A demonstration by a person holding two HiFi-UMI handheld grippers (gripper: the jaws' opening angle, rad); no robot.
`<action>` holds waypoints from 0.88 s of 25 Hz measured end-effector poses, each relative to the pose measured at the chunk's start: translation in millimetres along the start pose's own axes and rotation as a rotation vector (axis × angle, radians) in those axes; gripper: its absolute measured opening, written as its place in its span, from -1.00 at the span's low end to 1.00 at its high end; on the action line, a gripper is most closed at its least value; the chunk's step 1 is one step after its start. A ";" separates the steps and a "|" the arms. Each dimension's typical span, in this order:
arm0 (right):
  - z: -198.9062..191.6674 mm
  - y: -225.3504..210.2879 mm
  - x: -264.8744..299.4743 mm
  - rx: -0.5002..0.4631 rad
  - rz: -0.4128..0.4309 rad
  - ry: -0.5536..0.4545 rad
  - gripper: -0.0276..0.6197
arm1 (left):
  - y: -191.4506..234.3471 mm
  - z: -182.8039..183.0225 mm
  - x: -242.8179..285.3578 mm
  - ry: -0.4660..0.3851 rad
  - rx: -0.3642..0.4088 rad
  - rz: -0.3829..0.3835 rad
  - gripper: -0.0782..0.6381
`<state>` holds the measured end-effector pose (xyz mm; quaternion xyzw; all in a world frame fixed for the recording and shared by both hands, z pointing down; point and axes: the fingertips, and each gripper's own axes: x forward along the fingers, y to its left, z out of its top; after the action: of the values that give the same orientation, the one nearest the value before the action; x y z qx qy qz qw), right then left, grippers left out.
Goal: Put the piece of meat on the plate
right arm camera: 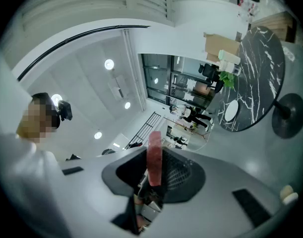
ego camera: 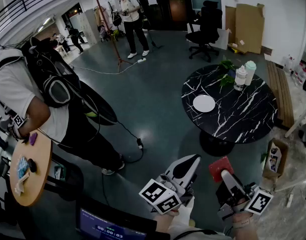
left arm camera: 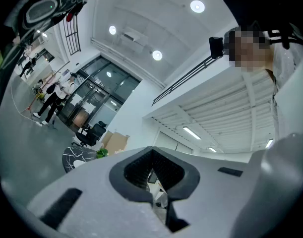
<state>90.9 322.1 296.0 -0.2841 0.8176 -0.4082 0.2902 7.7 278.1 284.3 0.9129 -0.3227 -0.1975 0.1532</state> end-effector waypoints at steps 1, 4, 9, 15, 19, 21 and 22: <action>4.8 -8.8 8.5 0.001 -0.001 -0.001 -0.64 | 11.1 -0.5 8.5 0.002 -0.006 -0.005 -0.76; 16.4 -32.7 37.4 0.009 -0.016 0.007 -0.64 | 45.0 0.9 31.5 0.006 -0.015 -0.010 -0.76; 41.3 -67.4 91.5 0.018 -0.059 0.020 -0.64 | 98.8 14.8 71.0 0.015 -0.017 -0.016 -0.76; 67.7 -97.1 151.0 0.029 -0.078 0.032 -0.64 | 159.8 29.2 109.1 0.031 -0.040 -0.013 -0.76; 86.7 -122.8 180.6 0.020 -0.105 0.034 -0.64 | 198.6 31.6 136.8 0.032 -0.058 -0.018 -0.76; 96.7 -134.3 192.6 0.014 -0.118 0.028 -0.64 | 213.7 31.2 150.2 0.036 -0.068 -0.031 -0.76; 101.3 -139.8 196.9 0.012 -0.122 0.023 -0.64 | 220.1 30.0 156.2 0.039 -0.074 -0.038 -0.76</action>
<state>62.3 62.4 314.2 -0.3269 0.7996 -0.4333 0.2572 -10.9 8.1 306.8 0.9163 -0.2944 -0.1944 0.1896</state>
